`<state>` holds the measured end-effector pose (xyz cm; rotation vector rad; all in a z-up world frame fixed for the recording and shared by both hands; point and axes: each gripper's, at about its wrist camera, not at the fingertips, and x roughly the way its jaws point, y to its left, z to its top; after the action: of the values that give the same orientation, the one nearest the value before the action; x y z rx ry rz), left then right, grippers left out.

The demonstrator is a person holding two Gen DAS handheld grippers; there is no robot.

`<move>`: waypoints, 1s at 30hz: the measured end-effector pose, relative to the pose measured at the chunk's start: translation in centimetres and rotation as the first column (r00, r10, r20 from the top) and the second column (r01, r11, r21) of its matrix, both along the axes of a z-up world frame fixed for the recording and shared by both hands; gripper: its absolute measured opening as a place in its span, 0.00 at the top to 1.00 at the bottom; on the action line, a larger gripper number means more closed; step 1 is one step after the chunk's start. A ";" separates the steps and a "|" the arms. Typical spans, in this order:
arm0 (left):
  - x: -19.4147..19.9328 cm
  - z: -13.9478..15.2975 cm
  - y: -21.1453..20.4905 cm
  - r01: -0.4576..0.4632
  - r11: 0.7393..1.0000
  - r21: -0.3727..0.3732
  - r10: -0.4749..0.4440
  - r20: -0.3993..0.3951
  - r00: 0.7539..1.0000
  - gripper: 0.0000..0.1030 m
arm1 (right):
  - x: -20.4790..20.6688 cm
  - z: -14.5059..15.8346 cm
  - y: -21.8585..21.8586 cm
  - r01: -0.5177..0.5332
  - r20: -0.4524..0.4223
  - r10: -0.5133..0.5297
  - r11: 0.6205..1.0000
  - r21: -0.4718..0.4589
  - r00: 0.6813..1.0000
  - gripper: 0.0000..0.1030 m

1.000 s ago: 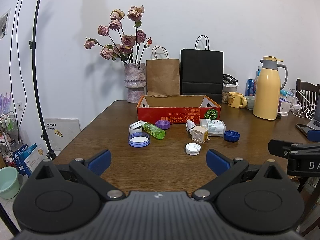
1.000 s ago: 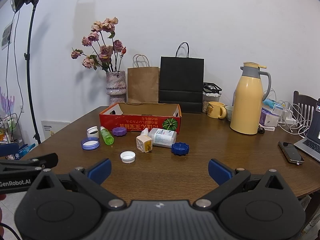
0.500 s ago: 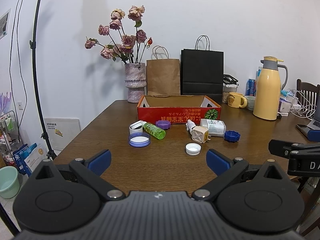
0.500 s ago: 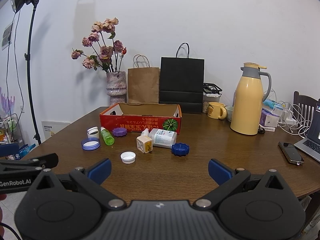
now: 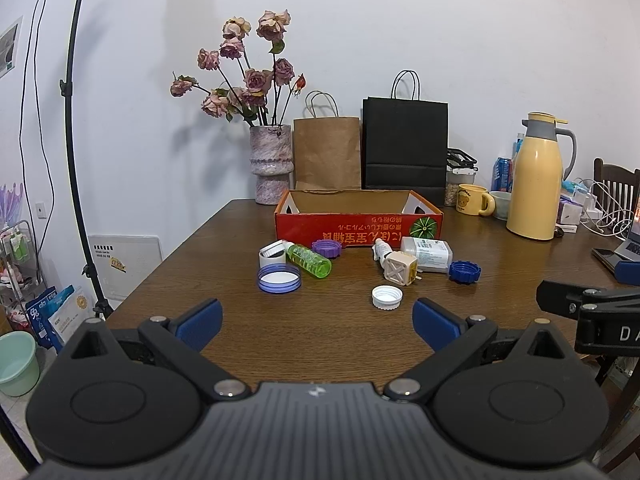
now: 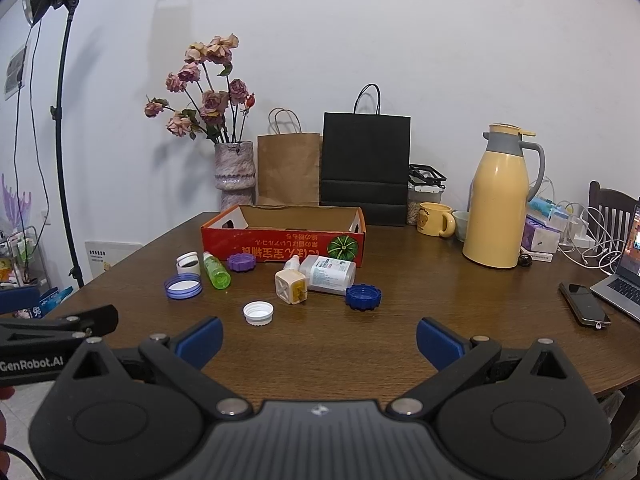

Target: Organize rigid objects

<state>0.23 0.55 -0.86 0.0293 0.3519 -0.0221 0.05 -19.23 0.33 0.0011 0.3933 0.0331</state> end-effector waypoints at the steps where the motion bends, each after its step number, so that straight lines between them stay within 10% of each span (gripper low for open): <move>1: 0.0 0.0 0.0 0.001 1.000 -0.001 -0.001 0.000 1.000 0.00 | 0.0 0.1 -0.1 -0.001 -0.001 0.001 1.000 0.000 1.000 0.00; 30: 9.1 -3.6 2.4 -0.058 0.998 0.027 0.061 -0.118 0.991 0.00 | 10.2 -4.4 2.8 -0.062 -0.163 0.060 0.998 -0.004 0.985 0.00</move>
<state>9.35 2.94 -4.51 0.0409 0.4722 0.0393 10.20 -16.39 -4.10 -0.0172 0.5572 0.0922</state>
